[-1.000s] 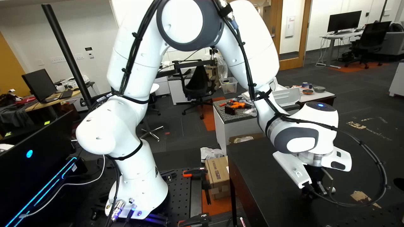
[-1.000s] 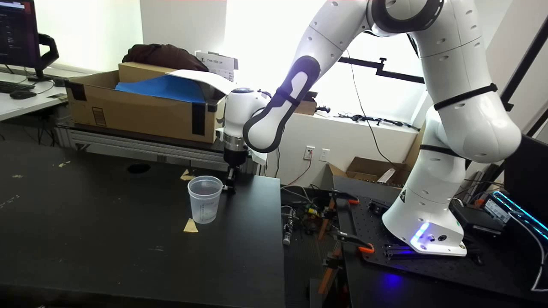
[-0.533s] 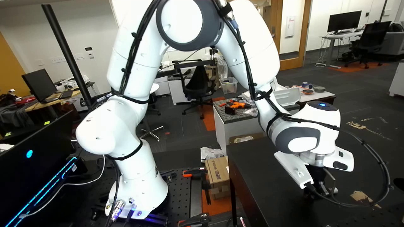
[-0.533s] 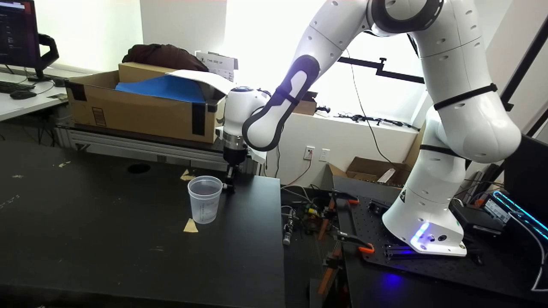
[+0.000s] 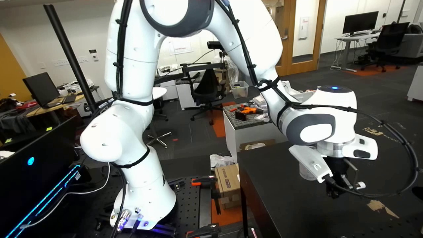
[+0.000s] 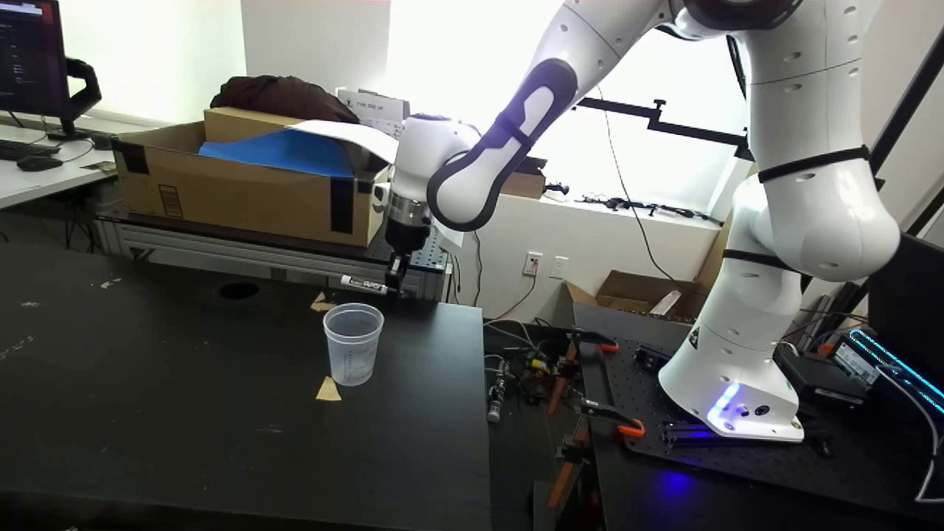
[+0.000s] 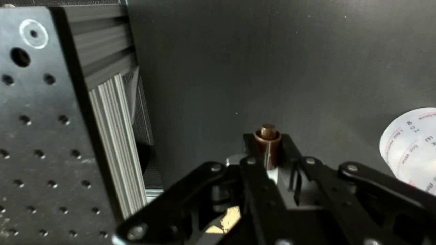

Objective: Put the black marker in the cup

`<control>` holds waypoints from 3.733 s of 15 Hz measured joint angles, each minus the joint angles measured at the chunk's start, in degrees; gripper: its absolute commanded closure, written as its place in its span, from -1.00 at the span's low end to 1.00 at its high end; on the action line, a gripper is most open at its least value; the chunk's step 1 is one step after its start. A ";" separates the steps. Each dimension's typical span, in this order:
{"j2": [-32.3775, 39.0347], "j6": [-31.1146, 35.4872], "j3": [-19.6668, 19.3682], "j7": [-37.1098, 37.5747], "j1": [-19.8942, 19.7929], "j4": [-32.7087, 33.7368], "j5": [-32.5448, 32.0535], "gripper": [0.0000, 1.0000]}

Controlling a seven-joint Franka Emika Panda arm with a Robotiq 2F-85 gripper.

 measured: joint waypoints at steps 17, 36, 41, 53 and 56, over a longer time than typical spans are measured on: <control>-24.22 -22.73 -4.80 31.12 10.54 -9.66 -37.94 0.90; -21.43 -65.13 14.44 30.67 17.34 -6.55 -45.29 0.90; -16.04 -72.48 15.01 26.88 19.44 -0.83 -46.13 0.90; -5.56 -77.44 15.00 20.88 20.38 9.13 -49.43 0.90; -5.50 -77.35 14.99 20.88 20.35 9.13 -49.43 0.90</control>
